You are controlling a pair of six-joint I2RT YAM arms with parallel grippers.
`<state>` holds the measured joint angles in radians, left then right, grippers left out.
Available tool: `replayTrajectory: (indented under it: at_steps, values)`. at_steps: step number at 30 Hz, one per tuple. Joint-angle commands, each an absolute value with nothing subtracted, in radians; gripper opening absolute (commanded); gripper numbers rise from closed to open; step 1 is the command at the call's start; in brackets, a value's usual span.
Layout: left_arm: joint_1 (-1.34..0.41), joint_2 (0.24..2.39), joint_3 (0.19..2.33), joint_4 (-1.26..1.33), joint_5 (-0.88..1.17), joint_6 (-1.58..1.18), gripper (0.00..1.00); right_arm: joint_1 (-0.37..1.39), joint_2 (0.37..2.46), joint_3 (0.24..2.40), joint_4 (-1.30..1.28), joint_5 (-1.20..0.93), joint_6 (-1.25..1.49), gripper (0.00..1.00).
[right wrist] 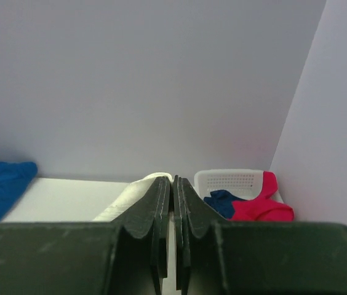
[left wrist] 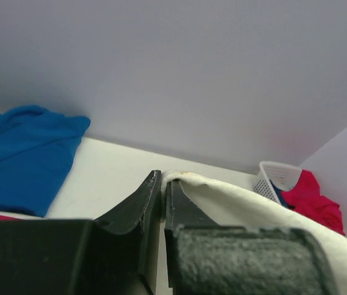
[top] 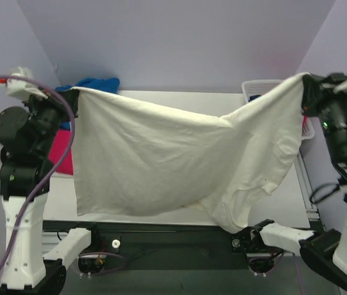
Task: Fold and stack the t-shirts
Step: Flatten out the tshirt
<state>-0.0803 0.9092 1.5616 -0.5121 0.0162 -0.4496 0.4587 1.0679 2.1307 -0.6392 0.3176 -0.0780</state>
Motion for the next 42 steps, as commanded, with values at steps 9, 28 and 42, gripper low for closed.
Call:
replayTrajectory:
  at_steps: [9, 28, 42]
  values:
    - [-0.077, 1.27, 1.526, -0.291, 0.071, -0.492, 0.0, 0.413, 1.589, 2.437, -0.476, 0.267, -0.192, 0.0]
    - [-0.077, 0.982, 1.559, -0.443, 0.029, -0.463, 0.0, 0.405, 1.037, 2.017, -0.399, 0.153, -0.153, 0.0]
    - [-0.078, 0.759, 1.643, -0.539, 0.043, -0.46, 0.0, 0.403, 0.814, 1.956, -0.408, 0.008, -0.164, 0.0]
